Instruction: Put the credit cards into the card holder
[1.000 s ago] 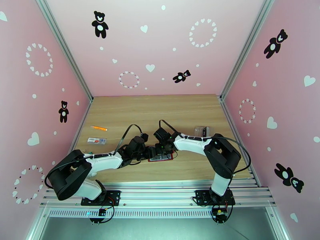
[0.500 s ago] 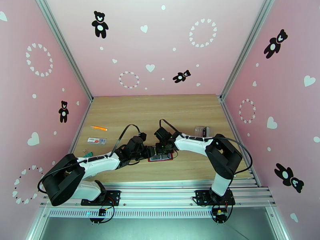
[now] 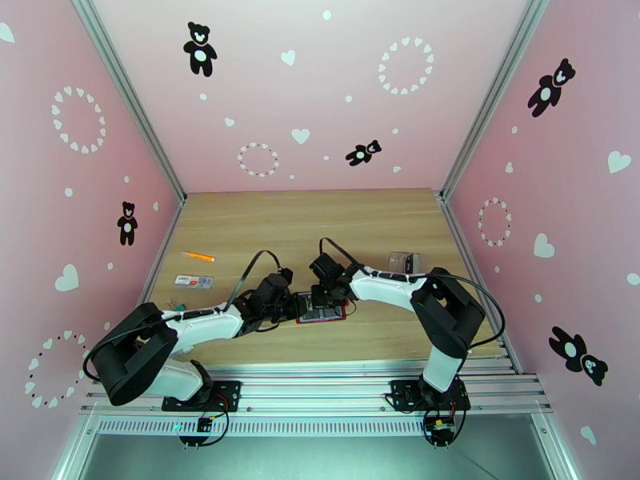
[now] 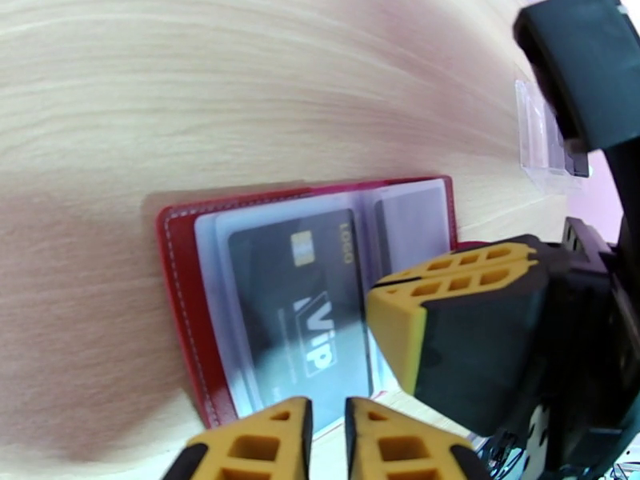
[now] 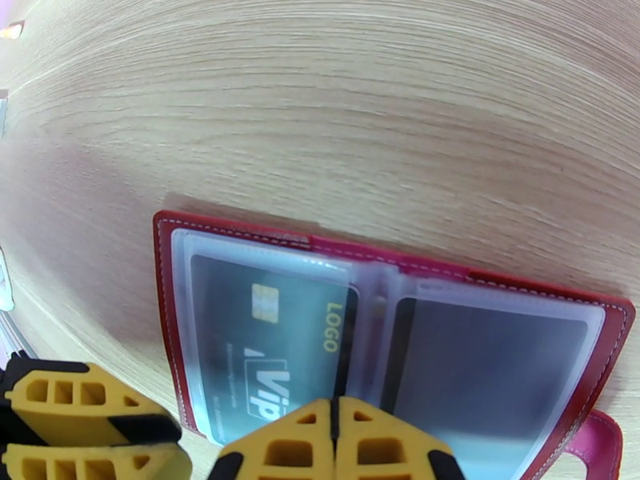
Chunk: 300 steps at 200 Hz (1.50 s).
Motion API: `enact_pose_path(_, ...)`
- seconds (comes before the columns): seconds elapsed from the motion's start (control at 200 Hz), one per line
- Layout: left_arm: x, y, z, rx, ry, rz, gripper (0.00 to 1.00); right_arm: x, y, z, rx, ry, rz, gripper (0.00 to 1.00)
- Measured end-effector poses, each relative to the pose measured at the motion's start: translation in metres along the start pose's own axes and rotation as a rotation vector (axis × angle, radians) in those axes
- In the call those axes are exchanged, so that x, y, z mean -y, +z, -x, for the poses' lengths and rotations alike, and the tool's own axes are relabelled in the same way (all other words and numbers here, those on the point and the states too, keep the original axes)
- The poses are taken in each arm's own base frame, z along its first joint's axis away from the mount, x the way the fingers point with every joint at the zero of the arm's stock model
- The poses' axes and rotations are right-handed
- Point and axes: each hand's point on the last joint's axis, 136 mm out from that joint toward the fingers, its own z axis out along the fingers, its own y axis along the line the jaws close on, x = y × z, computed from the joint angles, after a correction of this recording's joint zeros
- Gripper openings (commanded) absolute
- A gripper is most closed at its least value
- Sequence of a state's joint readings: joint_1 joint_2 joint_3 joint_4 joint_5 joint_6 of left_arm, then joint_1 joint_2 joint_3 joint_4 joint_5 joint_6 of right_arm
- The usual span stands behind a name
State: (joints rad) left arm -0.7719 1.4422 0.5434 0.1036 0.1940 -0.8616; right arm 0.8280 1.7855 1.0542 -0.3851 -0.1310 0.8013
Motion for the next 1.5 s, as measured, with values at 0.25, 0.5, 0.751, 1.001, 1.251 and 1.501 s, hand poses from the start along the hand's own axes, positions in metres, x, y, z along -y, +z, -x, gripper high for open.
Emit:
enact_pose_path(0.25, -0.004, 0.003, -0.003, -0.011, -0.004, 0.015, 0.21, -0.001, 0.000, 0.001, 0.002, -0.001, 0.005, 0.02)
enact_pose_path(0.5, -0.015, 0.009, -0.007, -0.028, -0.022, 0.050, 0.23, -0.002, 0.000, 0.000, 0.000, -0.001, 0.012, 0.02)
enact_pose_path(0.751, -0.018, 0.008, -0.004, -0.015, -0.024, 0.065, 0.23, -0.003, 0.002, 0.000, -0.006, -0.001, 0.015, 0.02)
enact_pose_path(1.001, -0.022, 0.012, -0.006, -0.022, -0.026, 0.073, 0.23, -0.002, 0.004, -0.001, -0.011, -0.001, 0.014, 0.02)
enact_pose_path(1.251, -0.021, 0.012, -0.005, -0.022, -0.027, 0.072, 0.23, -0.002, 0.005, -0.001, -0.011, 0.000, 0.014, 0.02)
enact_pose_path(1.501, -0.018, 0.012, -0.003, -0.022, -0.025, 0.067, 0.23, -0.002, 0.006, -0.001, -0.013, 0.000, 0.014, 0.02)
